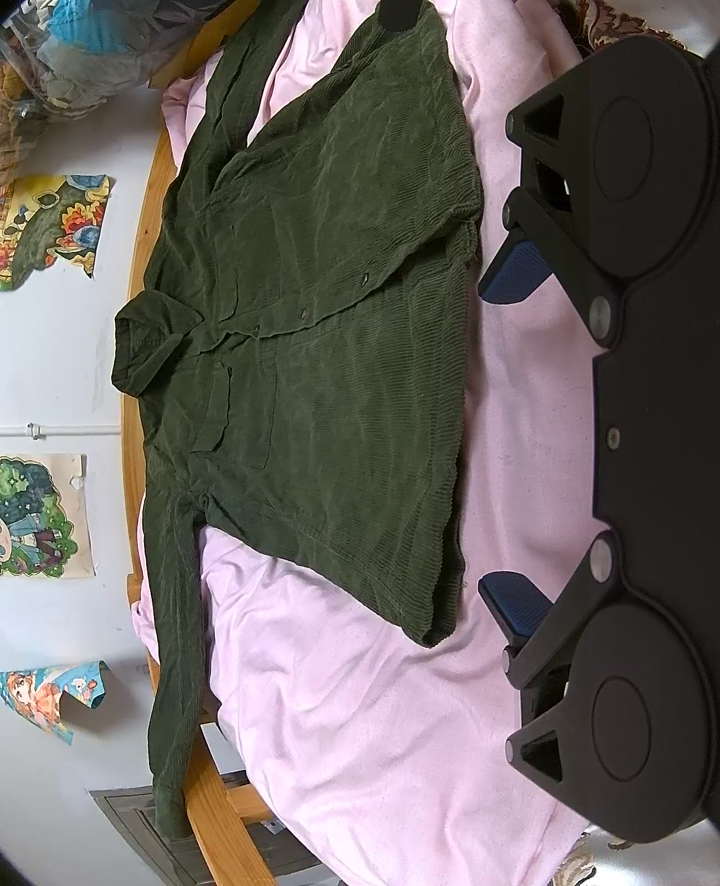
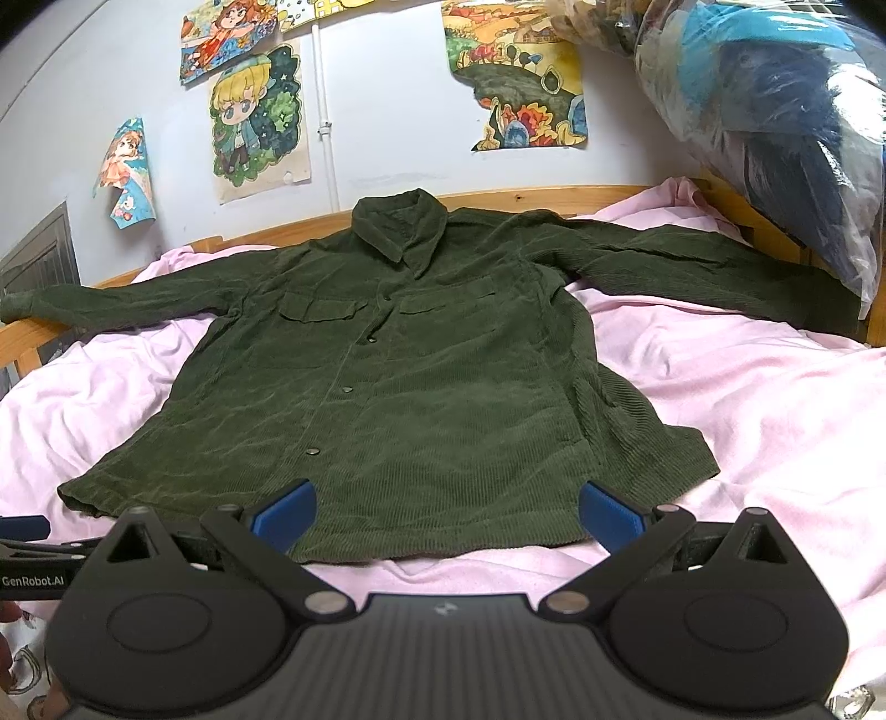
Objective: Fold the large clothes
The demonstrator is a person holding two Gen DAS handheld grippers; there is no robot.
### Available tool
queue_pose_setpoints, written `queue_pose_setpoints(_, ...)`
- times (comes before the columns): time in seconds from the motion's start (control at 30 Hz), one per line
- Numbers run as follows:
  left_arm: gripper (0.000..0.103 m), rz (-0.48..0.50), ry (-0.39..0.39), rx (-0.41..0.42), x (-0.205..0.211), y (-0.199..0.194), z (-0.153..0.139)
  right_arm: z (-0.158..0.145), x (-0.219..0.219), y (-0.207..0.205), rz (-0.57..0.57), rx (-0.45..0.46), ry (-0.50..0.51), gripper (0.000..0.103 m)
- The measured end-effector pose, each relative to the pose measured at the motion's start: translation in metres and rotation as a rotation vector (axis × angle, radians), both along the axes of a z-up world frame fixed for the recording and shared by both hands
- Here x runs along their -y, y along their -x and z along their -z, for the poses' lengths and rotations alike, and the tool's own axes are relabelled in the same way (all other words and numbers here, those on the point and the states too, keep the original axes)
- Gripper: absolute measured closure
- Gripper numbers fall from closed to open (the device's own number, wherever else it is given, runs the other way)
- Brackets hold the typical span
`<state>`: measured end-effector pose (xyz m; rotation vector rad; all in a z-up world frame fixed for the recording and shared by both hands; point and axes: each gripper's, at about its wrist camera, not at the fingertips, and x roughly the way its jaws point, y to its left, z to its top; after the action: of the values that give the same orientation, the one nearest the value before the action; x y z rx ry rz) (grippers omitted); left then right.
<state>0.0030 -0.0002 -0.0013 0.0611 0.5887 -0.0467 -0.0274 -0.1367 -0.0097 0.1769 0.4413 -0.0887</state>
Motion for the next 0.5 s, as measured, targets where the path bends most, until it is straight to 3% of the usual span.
queue_pose_setpoints(0.5, 0.001, -0.005, 0.007, -0.004, -0.0020, 0.0004, -0.0018, -0.0007, 0.0010, 0.0000, 0.002, 0.004, -0.004, 0.000)
